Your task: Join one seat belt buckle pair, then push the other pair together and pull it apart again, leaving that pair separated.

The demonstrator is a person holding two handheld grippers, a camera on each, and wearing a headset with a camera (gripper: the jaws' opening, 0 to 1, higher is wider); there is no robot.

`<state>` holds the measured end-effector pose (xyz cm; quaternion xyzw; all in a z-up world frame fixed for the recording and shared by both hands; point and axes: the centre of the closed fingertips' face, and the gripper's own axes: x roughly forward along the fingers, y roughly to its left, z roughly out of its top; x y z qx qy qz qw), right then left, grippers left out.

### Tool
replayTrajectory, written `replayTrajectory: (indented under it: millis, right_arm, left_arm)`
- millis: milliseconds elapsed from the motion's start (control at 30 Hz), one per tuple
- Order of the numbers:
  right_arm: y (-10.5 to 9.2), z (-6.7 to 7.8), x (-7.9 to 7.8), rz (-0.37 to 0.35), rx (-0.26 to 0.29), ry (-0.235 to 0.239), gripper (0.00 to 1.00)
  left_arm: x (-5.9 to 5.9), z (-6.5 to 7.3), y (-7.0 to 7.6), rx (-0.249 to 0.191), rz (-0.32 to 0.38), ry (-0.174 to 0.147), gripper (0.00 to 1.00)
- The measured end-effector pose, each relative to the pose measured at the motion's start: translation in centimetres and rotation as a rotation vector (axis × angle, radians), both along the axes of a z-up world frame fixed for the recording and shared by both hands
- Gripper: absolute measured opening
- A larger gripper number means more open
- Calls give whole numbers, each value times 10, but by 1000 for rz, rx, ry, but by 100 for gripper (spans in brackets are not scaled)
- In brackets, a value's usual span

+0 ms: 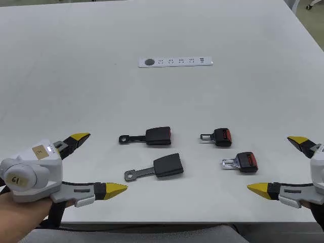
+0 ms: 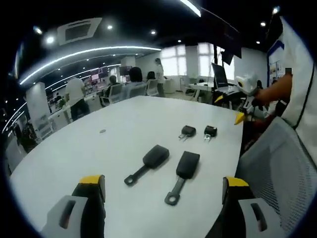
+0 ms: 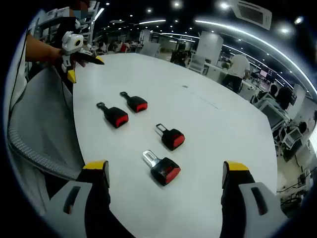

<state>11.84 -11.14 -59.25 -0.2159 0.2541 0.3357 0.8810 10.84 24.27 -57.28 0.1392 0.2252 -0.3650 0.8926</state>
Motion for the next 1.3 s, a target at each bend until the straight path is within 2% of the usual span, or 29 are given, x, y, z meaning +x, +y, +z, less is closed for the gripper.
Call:
replayTrajectory:
  millis: [200, 367, 533, 1300]
  right_arm:
    - [3, -1, -2, 2, 18, 20, 100]
    - [2, -2, -1, -2, 8, 27, 100]
    - [2, -1, 0, -2, 2, 27, 100]
    - [-1, 2, -2, 0, -1, 29, 100]
  left_arm:
    - [-2, -1, -1, -4, -2, 6, 100]
    - [-3, 0, -1, 2, -5, 7, 100]
    - [-1, 0, 6, 4, 4, 3, 100]
    - [-1, -4, 4, 18, -14, 7, 100]
